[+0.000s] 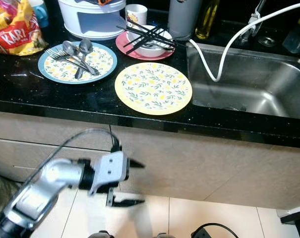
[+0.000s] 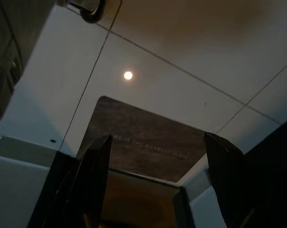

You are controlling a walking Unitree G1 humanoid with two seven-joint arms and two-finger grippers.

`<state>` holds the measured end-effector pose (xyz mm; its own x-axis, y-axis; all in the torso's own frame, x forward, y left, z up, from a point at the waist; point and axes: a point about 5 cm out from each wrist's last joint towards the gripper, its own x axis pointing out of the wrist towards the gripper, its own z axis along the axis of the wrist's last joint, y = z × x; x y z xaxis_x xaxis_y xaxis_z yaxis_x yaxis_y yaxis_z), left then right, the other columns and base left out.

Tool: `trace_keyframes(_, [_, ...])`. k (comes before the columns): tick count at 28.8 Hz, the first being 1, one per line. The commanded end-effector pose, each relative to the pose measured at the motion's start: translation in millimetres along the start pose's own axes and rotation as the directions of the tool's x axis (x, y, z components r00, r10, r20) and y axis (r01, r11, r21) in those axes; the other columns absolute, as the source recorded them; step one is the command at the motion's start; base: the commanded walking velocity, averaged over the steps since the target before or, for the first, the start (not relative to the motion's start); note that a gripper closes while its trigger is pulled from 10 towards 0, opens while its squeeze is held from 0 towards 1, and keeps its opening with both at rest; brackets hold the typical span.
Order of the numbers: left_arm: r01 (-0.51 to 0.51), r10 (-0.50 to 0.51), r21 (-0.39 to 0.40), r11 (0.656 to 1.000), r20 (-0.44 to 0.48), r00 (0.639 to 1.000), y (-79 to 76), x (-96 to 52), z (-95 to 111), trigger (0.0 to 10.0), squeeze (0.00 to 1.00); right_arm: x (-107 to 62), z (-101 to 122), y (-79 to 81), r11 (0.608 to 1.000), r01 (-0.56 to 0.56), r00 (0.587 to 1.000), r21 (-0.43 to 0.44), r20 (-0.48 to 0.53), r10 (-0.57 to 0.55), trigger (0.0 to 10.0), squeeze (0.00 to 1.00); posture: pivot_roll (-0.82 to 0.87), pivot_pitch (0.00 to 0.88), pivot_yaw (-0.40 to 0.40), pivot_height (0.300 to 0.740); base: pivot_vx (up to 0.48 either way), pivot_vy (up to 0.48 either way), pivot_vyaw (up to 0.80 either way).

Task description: Kitchen organization

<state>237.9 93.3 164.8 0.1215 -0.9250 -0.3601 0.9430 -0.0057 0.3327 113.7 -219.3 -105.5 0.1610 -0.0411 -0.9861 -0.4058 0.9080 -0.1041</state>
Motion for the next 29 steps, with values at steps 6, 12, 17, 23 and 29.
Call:
trace_keyframes(6, [-0.133, 0.114, 0.152, 0.979, 0.127, 0.985, 26.6, -12.3, 50.0, 10.0, 0.00, 1.8, -7.3, 7.6, 1.000, -0.004, 1.000, -0.018, -0.020, 0.003, 10.0, 0.00, 0.11, 0.094, -0.080, 0.740, 0.000, 0.000, 0.00])
trace_keyframes(12, [-0.256, 0.235, 0.281, 0.925, 0.109, 0.966, 46.5, -35.9, 69.2, 10.0, 0.00, 2.8, -9.4, 13.3, 1.000, -0.003, 1.000, -0.021, -0.026, 0.002, 10.0, 0.00, 0.12, 0.098, -0.074, 0.740, 0.000, 0.000, 0.00])
trace_keyframes(17, [-0.374, 0.433, 0.447, 0.813, -0.032, 0.901, 74.7, -78.7, 72.1, 10.0, 0.00, 3.7, -9.5, 18.6, 1.000, -0.003, 1.000, -0.022, -0.030, 0.002, 10.0, 0.00, 0.12, 0.101, -0.067, 0.740, 0.000, 0.000, 0.00])
trace_keyframes(23, [-0.419, 0.638, 0.598, 0.684, -0.210, 0.741, 99.5, -127.5, 59.1, 10.0, 0.00, 4.5, -7.7, 24.3, 1.000, -0.007, 1.000, -0.021, -0.027, 0.006, 10.0, 0.00, 0.12, 0.102, -0.061, 0.740, 0.000, 0.000, 0.00])
trace_keyframes(29, [-0.416, 0.710, 0.671, 0.614, -0.238, 0.663, 107.6, -144.5, 50.7, 10.0, 0.00, 4.6, -7.9, 25.1, 1.000, -0.010, 1.000, -0.023, -0.029, 0.009, 10.0, 0.00, 0.12, 0.106, -0.060, 0.740, 0.000, 0.000, 0.00])
